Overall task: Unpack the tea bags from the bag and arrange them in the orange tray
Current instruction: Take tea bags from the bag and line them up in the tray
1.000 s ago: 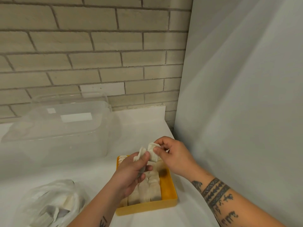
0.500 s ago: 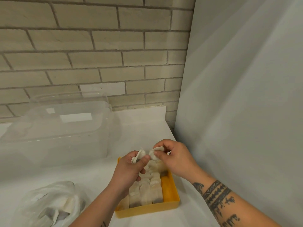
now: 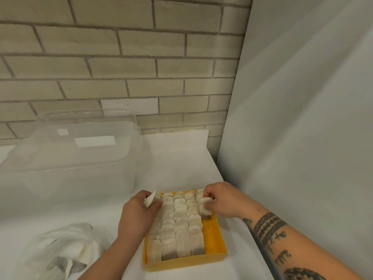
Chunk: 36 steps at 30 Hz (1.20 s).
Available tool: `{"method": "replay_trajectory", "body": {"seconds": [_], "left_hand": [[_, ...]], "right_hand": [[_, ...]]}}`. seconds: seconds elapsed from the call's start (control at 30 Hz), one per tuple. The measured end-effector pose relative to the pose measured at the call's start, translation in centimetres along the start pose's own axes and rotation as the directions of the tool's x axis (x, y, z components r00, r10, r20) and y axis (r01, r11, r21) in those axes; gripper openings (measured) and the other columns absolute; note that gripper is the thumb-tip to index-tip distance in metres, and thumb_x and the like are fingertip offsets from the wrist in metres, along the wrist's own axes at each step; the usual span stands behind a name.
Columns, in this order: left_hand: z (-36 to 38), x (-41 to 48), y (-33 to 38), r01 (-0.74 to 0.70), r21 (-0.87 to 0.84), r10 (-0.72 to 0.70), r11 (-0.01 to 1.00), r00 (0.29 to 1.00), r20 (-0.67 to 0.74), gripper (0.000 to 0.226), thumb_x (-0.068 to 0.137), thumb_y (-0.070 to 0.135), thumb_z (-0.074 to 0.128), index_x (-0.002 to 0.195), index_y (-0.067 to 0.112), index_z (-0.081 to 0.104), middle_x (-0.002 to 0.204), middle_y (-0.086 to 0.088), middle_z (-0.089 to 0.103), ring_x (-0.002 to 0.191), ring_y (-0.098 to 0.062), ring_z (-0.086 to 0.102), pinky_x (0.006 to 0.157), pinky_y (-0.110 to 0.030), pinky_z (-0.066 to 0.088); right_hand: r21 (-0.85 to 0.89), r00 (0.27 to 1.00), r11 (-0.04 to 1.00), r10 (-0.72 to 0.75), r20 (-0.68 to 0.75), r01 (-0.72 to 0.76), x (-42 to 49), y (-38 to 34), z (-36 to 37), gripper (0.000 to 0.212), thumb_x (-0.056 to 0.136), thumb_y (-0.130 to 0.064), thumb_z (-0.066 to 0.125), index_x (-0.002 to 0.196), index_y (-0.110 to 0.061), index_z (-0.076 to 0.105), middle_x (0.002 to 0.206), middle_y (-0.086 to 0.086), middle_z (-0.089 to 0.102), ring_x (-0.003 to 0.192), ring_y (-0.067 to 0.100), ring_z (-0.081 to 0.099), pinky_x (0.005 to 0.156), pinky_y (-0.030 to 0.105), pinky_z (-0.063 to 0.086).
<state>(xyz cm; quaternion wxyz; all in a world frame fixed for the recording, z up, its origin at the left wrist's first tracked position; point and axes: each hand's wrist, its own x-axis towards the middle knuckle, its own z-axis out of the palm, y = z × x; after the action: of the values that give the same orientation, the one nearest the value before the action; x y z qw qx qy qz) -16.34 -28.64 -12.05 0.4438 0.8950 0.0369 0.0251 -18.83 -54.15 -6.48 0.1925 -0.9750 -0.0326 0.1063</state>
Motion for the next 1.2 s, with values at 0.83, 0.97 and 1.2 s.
{"method": "replay_trajectory", "body": {"seconds": [0.83, 0.97, 1.2], "left_hand": [[0.8, 0.7, -2.6, 0.002, 0.078, -0.004, 0.997, 1.0, 0.02, 0.024, 0.084, 0.028, 0.079, 0.105, 0.027, 0.068, 0.093, 0.009, 0.066, 0.082, -0.012, 0.06, 0.067, -0.022, 0.041], [0.7, 0.6, -2.7, 0.001, 0.084, -0.002, 0.996, 1.0, 0.014, 0.023, 0.085, 0.029, 0.078, 0.105, 0.027, 0.069, 0.093, 0.01, 0.067, 0.083, -0.011, 0.061, 0.066, -0.023, 0.042], [0.3, 0.3, -1.9, -0.018, 0.097, 0.019, 0.995, 1.0, -0.009, 0.017, 0.089, 0.039, 0.073, 0.101, 0.028, 0.068, 0.09, 0.011, 0.067, 0.081, -0.009, 0.06, 0.065, -0.023, 0.042]], "right_hand": [[-0.388, 0.978, 0.919, -0.017, -0.206, -0.065, 1.8, -0.5, 4.2, 0.02, 0.091, -0.042, 0.066, 0.102, -0.027, 0.073, 0.14, -0.002, 0.041, 0.126, 0.023, 0.034, 0.101, 0.039, 0.042], [-0.361, 0.973, 0.929, -0.011, -0.229, -0.074, 1.8, -0.3, 4.7, 0.024, 0.094, -0.041, 0.063, 0.11, -0.026, 0.071, 0.139, -0.003, 0.043, 0.124, 0.021, 0.04, 0.098, 0.036, 0.044], [-0.158, 0.949, 0.987, -0.034, -0.315, -0.017, 1.1, -0.5, 3.9, 0.024, 0.096, -0.043, 0.058, 0.112, -0.028, 0.068, 0.134, -0.011, 0.048, 0.12, 0.013, 0.044, 0.099, 0.031, 0.044]]}}
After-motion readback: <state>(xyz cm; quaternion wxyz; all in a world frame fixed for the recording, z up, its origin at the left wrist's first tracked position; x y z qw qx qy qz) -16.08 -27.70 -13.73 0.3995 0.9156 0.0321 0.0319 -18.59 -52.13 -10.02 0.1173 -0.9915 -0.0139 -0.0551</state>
